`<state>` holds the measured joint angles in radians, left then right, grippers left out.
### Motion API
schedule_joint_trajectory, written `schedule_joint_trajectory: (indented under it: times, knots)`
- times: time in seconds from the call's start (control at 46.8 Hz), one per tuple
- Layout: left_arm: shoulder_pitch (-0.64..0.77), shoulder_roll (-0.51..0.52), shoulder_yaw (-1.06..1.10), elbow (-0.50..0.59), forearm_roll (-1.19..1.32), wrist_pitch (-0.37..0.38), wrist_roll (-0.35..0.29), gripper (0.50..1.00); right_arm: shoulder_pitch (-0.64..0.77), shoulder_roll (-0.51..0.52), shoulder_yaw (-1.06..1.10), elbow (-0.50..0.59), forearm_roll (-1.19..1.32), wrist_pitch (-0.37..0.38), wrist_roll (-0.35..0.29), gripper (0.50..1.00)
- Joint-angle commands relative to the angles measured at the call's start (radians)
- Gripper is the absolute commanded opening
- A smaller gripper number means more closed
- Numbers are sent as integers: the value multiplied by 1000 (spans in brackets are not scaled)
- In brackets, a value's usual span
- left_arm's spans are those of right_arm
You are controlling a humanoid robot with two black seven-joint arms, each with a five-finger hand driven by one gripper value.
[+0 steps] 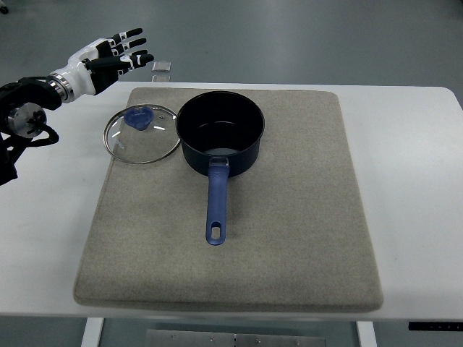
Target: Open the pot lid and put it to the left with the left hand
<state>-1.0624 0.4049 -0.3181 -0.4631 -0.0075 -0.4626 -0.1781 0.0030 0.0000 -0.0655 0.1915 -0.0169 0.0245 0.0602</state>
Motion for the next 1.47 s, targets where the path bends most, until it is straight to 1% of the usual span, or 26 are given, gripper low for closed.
schedule_joint_trajectory:
  times: [0.0,0.107,0.192,0.299,0.555,0.705,0.811,0.875,1.452]
  knots:
    - [13,0,-15,0,-58,-40,2,992,0,0,0,0,0,0,0,917]
    - [30,0,-47,-2,-132,-83,8,992,0,0,0,0,0,0,0,917]
    - [39,0,-76,-5,-163,-90,37,992,0,0,1,0,0,0,0,917]
    - [55,0,-130,-3,-180,-90,87,992,0,0,1,0,0,0,0,917]
    - [113,2,-331,-2,-216,-103,270,992,0,0,3,0,2,2,0,917]
    - [137,6,-392,-2,-265,-145,334,992,0,0,4,0,2,3,0,917]
    - [145,11,-398,0,-338,-148,370,992,0,0,4,0,2,8,1,917]
    - [145,12,-398,0,-355,-148,381,992,0,0,4,2,2,9,1,917]
    - [153,14,-394,3,-350,-148,381,992,-1,0,4,19,-3,14,7,917]
